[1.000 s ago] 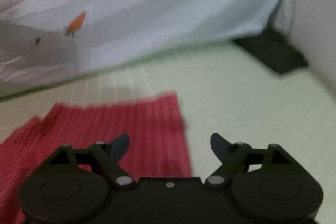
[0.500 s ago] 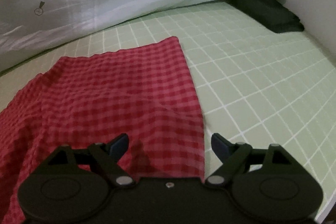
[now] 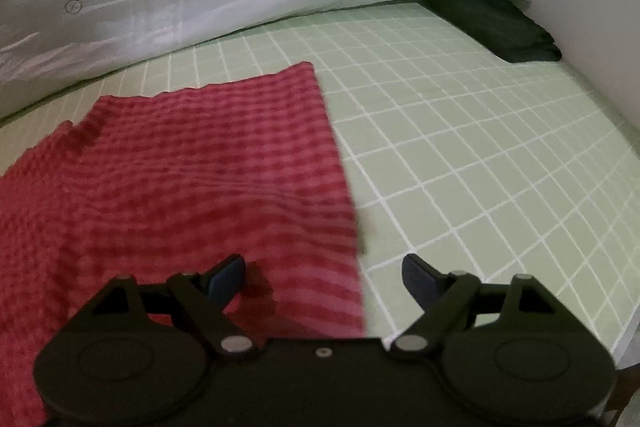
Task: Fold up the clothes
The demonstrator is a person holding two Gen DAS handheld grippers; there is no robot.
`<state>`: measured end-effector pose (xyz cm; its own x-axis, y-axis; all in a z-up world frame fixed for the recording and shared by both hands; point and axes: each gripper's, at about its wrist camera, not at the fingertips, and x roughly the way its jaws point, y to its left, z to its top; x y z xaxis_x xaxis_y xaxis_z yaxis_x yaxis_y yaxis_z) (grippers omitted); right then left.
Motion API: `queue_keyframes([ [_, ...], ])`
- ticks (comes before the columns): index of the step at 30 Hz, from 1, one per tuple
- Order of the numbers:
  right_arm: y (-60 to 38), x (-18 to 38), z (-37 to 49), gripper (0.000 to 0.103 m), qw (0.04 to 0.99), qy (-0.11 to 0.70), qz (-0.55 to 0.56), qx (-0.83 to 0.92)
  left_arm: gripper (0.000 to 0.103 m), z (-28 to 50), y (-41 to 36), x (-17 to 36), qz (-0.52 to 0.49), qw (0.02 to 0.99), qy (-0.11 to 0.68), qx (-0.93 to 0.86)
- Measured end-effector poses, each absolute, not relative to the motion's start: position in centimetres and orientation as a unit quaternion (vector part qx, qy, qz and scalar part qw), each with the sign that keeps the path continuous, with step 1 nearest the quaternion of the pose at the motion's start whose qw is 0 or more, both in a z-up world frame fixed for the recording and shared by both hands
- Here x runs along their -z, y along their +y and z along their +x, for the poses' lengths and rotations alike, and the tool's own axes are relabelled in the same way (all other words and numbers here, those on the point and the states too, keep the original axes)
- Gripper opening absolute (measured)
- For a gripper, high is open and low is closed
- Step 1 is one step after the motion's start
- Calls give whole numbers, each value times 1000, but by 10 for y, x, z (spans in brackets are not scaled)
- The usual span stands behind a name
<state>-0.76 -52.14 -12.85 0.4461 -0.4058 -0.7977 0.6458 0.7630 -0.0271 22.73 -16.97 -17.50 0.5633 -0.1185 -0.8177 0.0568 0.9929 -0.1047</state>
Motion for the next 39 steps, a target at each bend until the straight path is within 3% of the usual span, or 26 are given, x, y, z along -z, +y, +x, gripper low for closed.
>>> queue_keyframes([
  [4, -516, 128, -13, 86, 840, 421, 153, 307, 39, 205, -160, 167, -33, 884, 462, 65],
  [7, -508, 130, -16, 86, 843, 425, 147, 295, 48, 174, -154, 166, -34, 878, 472, 67],
  [14, -490, 151, -30, 90, 840, 455, 127, 265, 52, 96, -149, 177, -43, 853, 515, 74],
  [19, -490, 132, -39, 89, 856, 447, 104, 238, 62, 63, -157, 177, -46, 846, 526, 72],
  [25, -509, 113, -59, 91, 861, 439, 117, 230, 63, 52, -164, 183, -100, 834, 542, 42],
  [27, -518, 112, -67, 91, 856, 443, 121, 237, 58, 49, -166, 186, -110, 830, 545, 35],
  [29, -527, 112, -75, 91, 853, 444, 127, 243, 41, 48, -169, 188, -118, 829, 546, 32],
  [31, -535, 111, -84, 92, 851, 444, 132, 249, 1, 48, -171, 189, -124, 829, 545, 34],
  [39, -567, 112, -115, 92, 843, 438, 161, 268, 0, 58, -238, 148, -108, 858, 491, 101],
])
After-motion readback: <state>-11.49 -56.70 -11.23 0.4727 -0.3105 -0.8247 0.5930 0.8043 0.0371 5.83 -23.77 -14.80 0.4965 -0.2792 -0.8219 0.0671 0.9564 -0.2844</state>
